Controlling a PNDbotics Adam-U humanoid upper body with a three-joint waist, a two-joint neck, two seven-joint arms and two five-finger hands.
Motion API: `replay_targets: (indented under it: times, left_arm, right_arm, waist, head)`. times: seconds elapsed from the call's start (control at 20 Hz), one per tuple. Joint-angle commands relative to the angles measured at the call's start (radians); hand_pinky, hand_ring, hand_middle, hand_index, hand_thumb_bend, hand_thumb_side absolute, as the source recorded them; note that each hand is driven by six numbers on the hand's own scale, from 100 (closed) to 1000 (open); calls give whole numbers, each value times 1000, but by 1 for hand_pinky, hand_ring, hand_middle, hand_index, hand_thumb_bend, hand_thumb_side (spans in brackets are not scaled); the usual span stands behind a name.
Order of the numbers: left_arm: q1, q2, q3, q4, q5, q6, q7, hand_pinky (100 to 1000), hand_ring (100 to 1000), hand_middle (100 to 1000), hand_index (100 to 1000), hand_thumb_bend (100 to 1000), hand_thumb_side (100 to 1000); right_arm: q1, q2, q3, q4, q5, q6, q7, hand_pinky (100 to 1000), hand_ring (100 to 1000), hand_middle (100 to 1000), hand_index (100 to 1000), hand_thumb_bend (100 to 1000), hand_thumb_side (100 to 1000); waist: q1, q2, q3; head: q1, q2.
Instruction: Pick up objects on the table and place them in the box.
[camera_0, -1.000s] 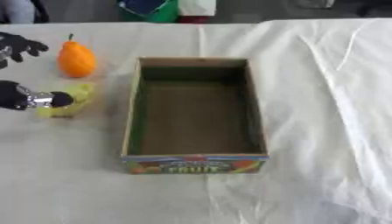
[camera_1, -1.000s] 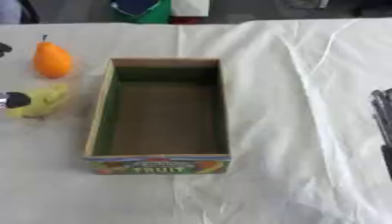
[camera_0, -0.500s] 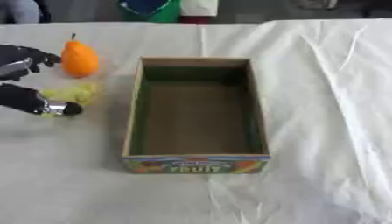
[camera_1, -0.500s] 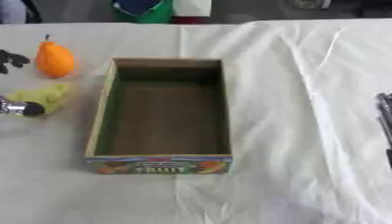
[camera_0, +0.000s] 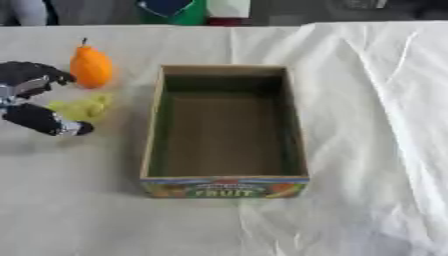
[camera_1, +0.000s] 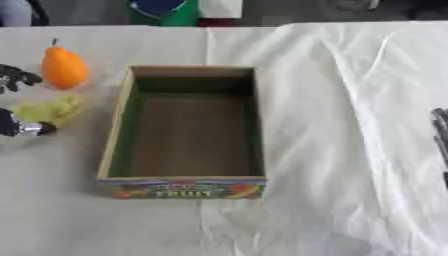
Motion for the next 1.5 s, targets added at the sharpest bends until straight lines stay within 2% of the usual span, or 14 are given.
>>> replay_targets:
  times: [0.05, 0.5, 0.7, 0.9, 1.05, 1.25, 1.35, 1.5]
  left_arm:
    - [-24, 5, 7, 34, -23, -5, 14, 679, 844, 875, 970, 536, 664]
    - [-33, -27, 8, 115, -42, -31, 20, 669, 840, 857, 930, 455, 631]
    - [-34, -37, 5, 139, -46, -43, 1, 667, 839, 855, 921, 448, 614]
    - [-37, -45, 9, 160, -66, -44, 5, 651, 827, 837, 897, 336, 525]
    - [-37, -50, 12, 166, -74, -38, 25, 617, 801, 798, 862, 213, 427]
    - [-34, -50, 13, 158, -57, -27, 47, 574, 768, 757, 820, 109, 308]
    - [-31, -49, 16, 149, -45, -15, 60, 544, 749, 733, 795, 100, 243]
    - [-22, -46, 27, 132, -15, 13, 77, 515, 725, 695, 764, 100, 195]
  right_arm:
    - [-8, -17, -3, -19, -6, -2, 4, 624, 660, 545, 687, 100, 603]
    - [-7, -12, -2, -19, -8, 0, 5, 625, 661, 545, 687, 100, 604]
    - [-7, -11, -2, -19, -9, -1, 6, 625, 661, 545, 687, 100, 604]
    - [-5, -9, -3, -19, -10, -1, 6, 626, 661, 545, 688, 100, 604]
    - [-4, -9, -3, -19, -10, 0, 6, 626, 662, 545, 688, 100, 604]
    - [-2, -8, -4, -19, -10, 0, 5, 626, 662, 545, 688, 100, 601]
    - [1, -7, -4, -19, -10, 2, 6, 626, 662, 545, 690, 100, 592]
    - [4, -8, -5, -19, -9, 2, 5, 626, 662, 545, 690, 100, 597]
  waist:
    - [0, -16, -2]
    - [-2, -12, -5]
    - [-2, -11, -7]
    - [-3, -10, -8]
    - [-3, -10, -8]
    - [-2, -10, -8]
    - [-2, -10, -7]
    - [-2, -9, -8]
  head:
    - [6, -7]
    - [12, -8]
    - [13, -8]
    - [12, -8]
    - [12, -7]
    - [11, -7]
    - [9, -7]
    - [7, -7]
